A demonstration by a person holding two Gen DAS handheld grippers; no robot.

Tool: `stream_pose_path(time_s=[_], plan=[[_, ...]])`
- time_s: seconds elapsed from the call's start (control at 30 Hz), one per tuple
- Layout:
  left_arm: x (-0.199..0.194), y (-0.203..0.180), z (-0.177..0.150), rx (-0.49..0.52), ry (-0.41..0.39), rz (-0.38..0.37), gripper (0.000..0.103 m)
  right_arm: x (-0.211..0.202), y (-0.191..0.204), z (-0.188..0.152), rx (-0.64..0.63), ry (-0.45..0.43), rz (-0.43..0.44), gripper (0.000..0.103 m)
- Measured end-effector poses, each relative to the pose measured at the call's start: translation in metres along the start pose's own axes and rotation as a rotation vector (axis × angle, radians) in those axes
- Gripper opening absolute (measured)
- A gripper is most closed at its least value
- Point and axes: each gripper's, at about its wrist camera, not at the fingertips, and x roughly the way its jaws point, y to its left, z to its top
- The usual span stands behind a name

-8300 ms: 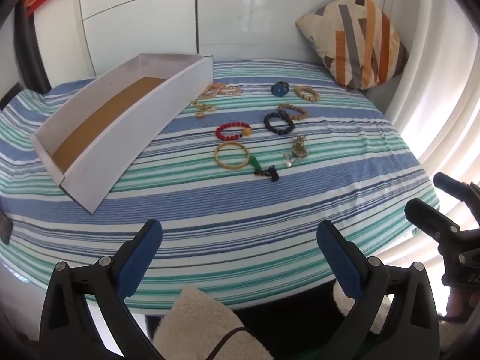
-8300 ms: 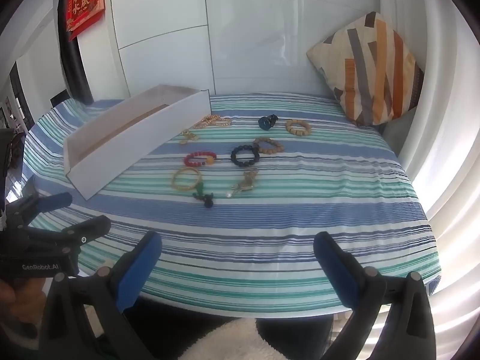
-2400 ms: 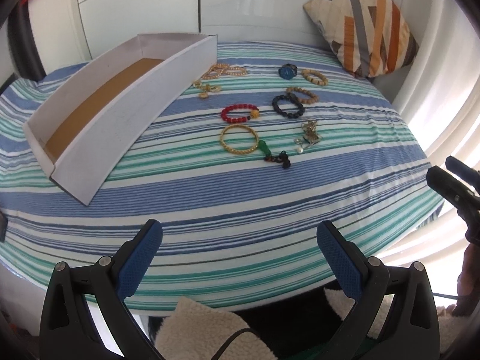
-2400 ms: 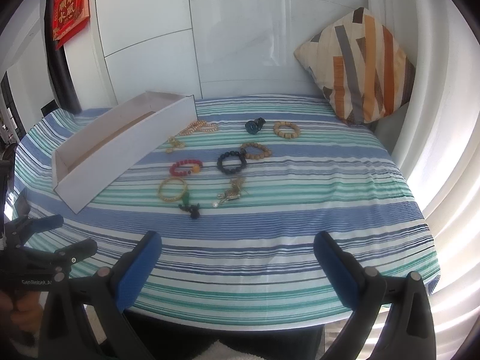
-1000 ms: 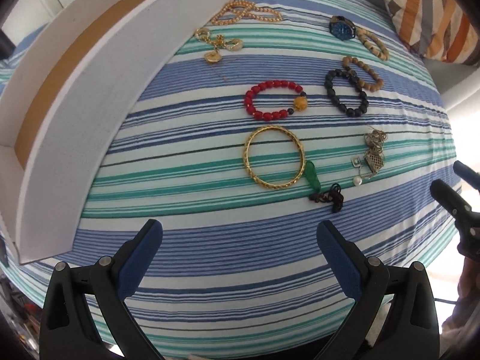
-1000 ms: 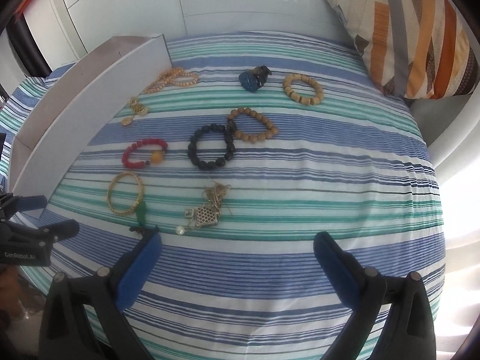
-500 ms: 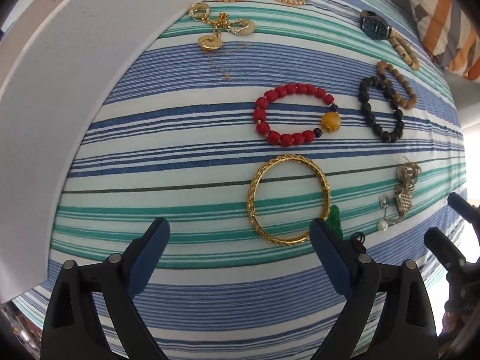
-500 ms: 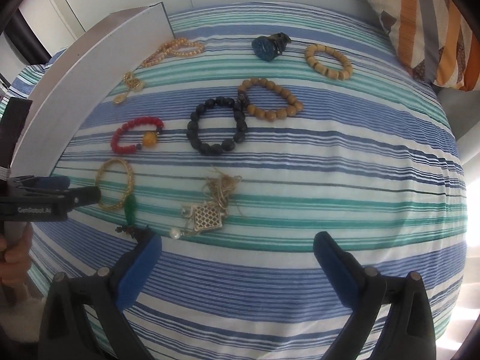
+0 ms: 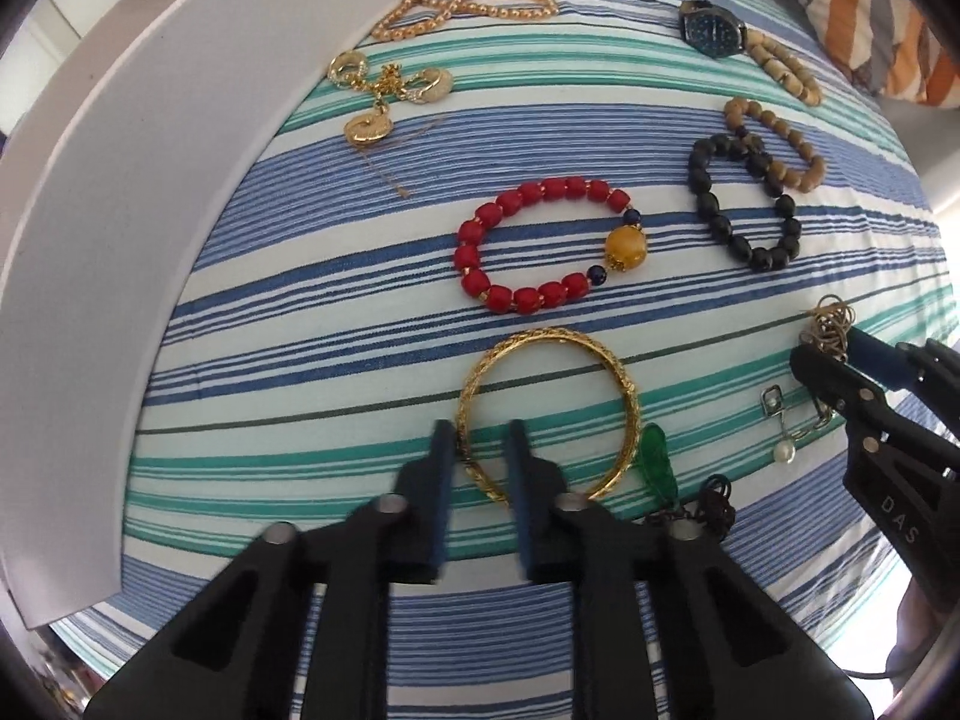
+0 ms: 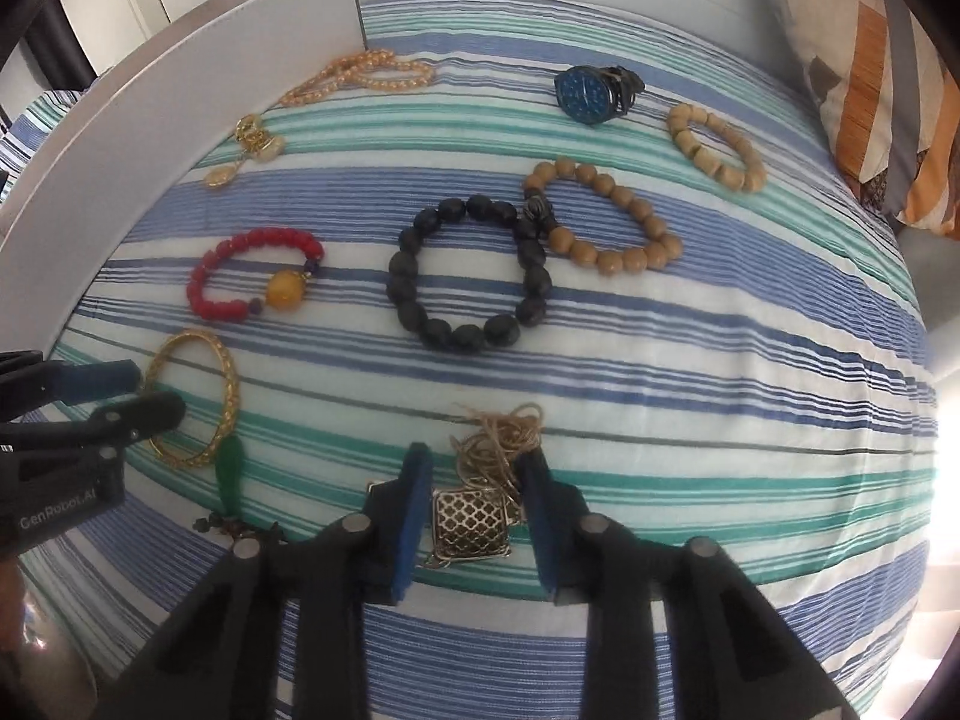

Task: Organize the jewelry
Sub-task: 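Grasp the gold bangle with the left tool while the right tool grasps the pendant chain, then carry the bangle and pendant chain into the white tray and open both tools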

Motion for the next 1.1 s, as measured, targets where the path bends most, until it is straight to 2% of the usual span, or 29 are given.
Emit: stream_pose_path(time_s=[0.13,0.3,0.47,0.57,0.67,0.83,1.0,1.1], plan=[[-0.006,0.016,0.006,-0.054,0.038,-0.084,0.003,-0.013,-0.009,0.001,0.050,0.014,0.046,0.029],[-0.032,0.042,0.004,-0.111,0.045,-0.166,0.003,-0.045,-0.023,0.003,0.080,0.005,0.098,0.029],[-0.075,0.071,-0.004,-0.176,0.004,-0.197,0.003,-0.074,-0.025,0.014,0.071,-0.013,0.150,0.029],[-0.103,0.096,0.005,-0.244,-0.038,-0.207,0.003,-0.089,-0.012,0.030,0.016,-0.031,0.184,0.029],[-0.129,0.122,0.022,-0.325,-0.109,-0.192,0.003,-0.102,0.013,0.058,-0.064,-0.055,0.242,0.029],[-0.166,0.198,0.031,-0.470,-0.208,-0.112,0.003,-0.126,0.081,0.118,-0.245,-0.128,0.350,0.029],[-0.154,0.263,0.034,-0.606,-0.208,-0.034,0.003,-0.130,0.166,0.179,-0.391,-0.168,0.439,0.029],[-0.136,0.288,0.031,-0.660,-0.189,0.003,0.004,-0.109,0.221,0.210,-0.456,-0.136,0.464,0.029]])
